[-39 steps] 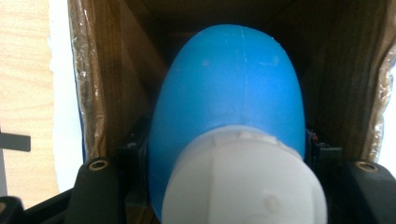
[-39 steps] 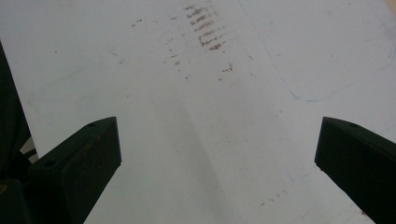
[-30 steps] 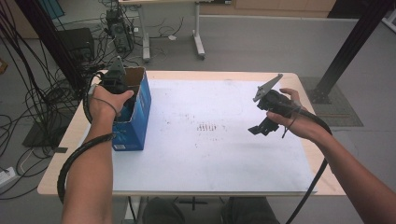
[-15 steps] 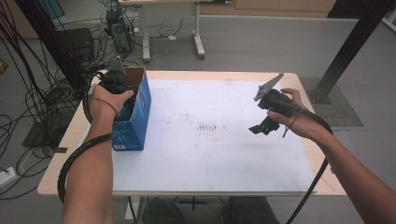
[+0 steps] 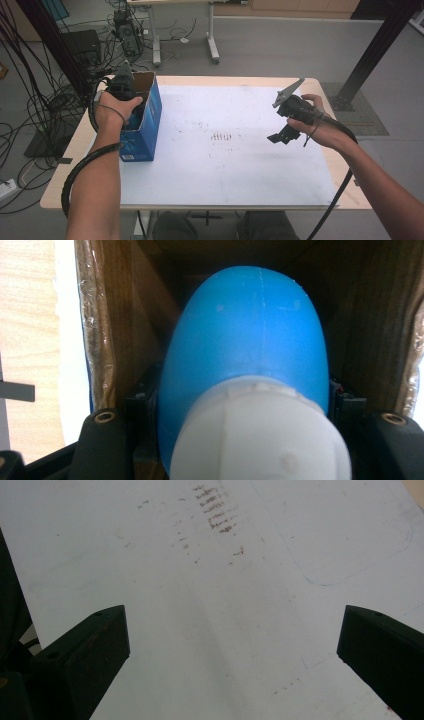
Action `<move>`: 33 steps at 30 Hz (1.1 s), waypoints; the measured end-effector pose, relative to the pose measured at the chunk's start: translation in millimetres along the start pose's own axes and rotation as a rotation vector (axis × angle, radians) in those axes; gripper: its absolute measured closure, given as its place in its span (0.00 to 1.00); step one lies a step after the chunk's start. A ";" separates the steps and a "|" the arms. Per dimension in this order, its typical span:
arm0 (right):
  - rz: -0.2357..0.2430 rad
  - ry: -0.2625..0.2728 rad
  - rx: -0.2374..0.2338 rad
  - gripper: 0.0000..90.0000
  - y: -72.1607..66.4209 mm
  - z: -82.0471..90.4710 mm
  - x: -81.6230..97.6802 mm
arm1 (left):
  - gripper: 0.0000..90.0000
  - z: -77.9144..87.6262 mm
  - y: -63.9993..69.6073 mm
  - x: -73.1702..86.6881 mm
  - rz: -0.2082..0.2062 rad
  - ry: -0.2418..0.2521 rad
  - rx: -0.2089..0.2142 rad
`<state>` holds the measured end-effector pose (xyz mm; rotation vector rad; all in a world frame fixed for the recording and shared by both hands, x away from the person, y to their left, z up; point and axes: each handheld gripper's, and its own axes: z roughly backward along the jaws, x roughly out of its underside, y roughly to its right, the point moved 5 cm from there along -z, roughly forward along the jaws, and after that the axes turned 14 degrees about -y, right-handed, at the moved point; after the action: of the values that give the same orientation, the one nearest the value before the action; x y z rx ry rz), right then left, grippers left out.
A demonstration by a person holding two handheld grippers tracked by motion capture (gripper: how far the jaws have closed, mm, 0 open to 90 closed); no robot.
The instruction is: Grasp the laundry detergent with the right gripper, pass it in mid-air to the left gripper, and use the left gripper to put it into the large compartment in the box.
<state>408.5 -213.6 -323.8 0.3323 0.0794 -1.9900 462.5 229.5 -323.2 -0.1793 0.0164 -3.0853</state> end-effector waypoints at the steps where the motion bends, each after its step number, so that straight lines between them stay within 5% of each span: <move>1: 0.000 0.000 0.000 0.00 -0.1 0.3 -0.1 | 0.40 0.0 -0.1 0.0 0.000 0.000 0.001; 33: 0.000 0.005 0.009 0.00 -0.1 4.7 -0.4 | 0.40 -0.4 -0.1 0.3 0.000 0.000 -0.002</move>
<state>407.7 -214.2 -319.2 0.3434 0.0742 -1.9901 462.2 229.6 -323.6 -0.1788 0.0189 -3.0857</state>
